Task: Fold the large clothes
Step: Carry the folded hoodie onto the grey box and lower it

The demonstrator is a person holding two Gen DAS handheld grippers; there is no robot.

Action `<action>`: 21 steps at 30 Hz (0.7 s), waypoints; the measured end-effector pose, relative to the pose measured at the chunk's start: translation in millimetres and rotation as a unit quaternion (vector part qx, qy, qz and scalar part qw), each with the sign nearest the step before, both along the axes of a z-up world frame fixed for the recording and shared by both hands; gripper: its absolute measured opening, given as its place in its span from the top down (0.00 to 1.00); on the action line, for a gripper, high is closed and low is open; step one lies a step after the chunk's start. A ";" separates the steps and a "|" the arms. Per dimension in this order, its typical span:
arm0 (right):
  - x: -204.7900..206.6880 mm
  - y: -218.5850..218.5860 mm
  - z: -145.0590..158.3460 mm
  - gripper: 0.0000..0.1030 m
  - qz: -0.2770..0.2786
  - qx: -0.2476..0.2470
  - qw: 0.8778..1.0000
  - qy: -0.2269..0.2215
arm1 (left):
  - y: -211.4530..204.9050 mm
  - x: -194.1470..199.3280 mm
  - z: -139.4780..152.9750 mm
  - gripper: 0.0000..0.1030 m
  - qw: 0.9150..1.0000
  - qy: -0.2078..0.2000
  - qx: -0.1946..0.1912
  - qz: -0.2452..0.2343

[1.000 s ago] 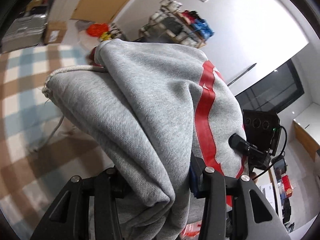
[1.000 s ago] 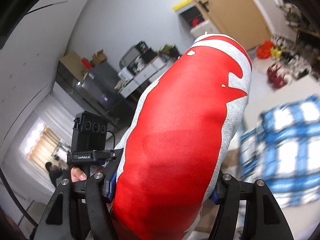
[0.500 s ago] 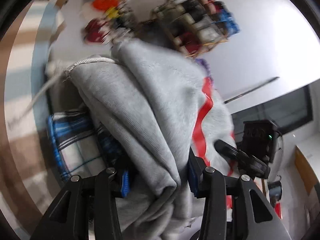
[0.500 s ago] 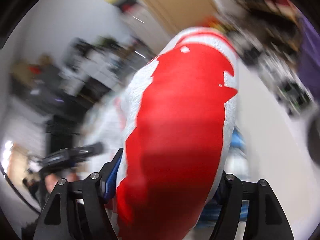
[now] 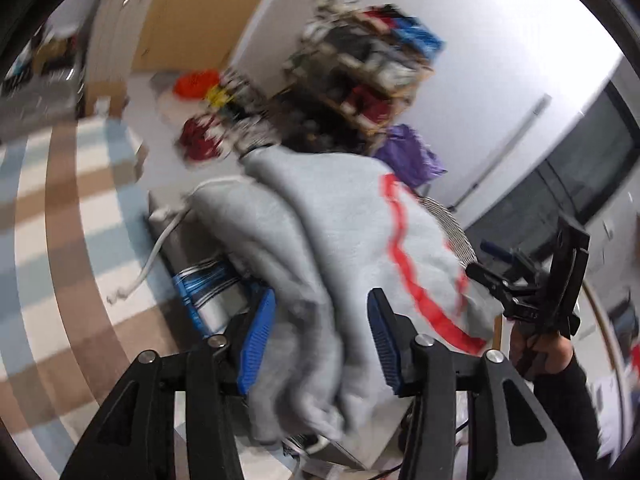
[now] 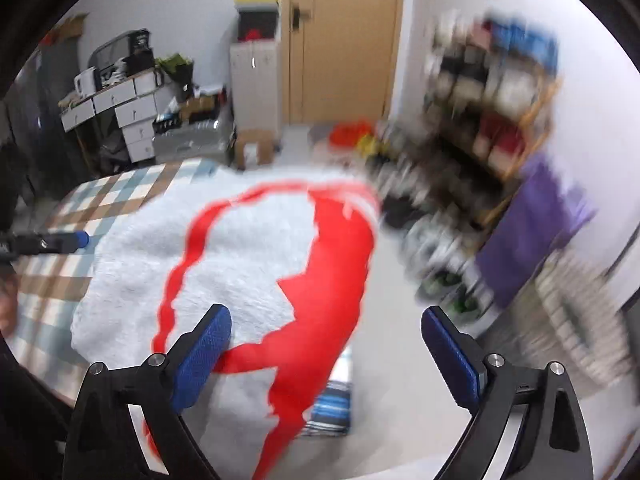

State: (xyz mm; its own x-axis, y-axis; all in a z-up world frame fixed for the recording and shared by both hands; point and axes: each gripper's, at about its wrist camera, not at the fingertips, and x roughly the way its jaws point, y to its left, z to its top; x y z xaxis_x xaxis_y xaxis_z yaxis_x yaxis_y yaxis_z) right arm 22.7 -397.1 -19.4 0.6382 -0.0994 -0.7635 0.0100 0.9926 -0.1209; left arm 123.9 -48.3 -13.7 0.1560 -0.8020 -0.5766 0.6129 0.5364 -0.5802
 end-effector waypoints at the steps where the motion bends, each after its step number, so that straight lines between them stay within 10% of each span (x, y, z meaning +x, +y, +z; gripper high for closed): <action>1: -7.2 7.8 5.3 0.03 0.016 -0.002 1.000 -0.009 | -3.6 -6.1 2.0 0.46 1.000 -0.008 -0.009 -0.009; 9: -22.3 52.0 -49.4 0.02 0.085 -0.025 0.993 0.081 | -46.4 -16.5 -49.5 0.41 0.998 0.008 0.029 -0.054; 17: -32.1 -20.5 -93.3 0.04 -0.007 0.190 0.974 0.121 | -35.1 -11.1 -85.6 0.41 0.998 0.047 0.015 -0.035; 21: -26.9 -3.1 -51.2 0.04 0.014 0.128 0.986 0.110 | -24.9 -8.8 -88.2 0.41 0.998 0.057 0.008 -0.039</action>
